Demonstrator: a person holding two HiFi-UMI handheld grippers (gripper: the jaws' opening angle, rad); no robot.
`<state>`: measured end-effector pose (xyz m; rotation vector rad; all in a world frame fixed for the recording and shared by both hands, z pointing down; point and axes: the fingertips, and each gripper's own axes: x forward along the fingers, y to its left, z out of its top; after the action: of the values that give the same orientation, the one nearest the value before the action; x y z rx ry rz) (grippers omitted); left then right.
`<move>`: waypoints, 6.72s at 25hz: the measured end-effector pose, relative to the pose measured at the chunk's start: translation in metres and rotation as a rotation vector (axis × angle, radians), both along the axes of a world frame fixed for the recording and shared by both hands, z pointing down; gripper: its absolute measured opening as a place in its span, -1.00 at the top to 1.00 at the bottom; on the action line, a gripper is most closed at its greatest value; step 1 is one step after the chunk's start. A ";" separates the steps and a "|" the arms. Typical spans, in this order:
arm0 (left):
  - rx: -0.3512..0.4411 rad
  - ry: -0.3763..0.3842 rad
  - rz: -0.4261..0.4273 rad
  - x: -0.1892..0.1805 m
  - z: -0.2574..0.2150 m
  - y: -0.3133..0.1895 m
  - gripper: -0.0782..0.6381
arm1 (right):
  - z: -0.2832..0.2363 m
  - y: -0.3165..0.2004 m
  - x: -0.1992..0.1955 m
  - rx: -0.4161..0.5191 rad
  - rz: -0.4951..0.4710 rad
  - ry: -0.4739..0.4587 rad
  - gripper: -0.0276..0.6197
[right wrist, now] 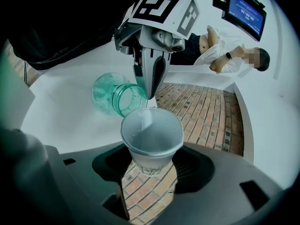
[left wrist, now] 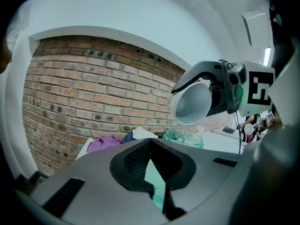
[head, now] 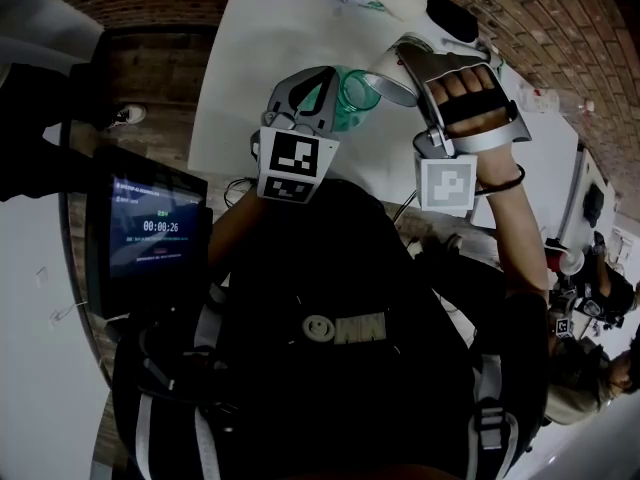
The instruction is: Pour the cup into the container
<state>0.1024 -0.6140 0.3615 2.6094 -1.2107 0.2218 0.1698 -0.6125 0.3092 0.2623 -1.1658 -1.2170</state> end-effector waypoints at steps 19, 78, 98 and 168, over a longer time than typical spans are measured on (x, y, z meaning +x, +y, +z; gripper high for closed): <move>0.008 -0.058 -0.008 -0.006 -0.006 -0.009 0.79 | 0.024 0.003 0.026 -0.469 0.487 -1.080 0.08; 0.079 -0.097 -0.054 0.006 -0.059 0.017 0.79 | -0.008 0.058 0.065 -0.088 0.749 -1.905 0.90; 0.157 -0.080 -0.093 0.052 -0.073 0.206 0.79 | -0.034 0.216 0.087 -0.083 0.604 -1.909 0.90; 0.006 -0.144 -0.069 -0.056 -0.018 0.762 0.79 | 0.024 0.767 -0.041 -0.202 0.749 -1.931 0.90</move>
<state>0.0468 0.1477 0.3439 2.5894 -1.3477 0.3998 0.1289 0.1549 0.3329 1.7570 -2.3568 0.2020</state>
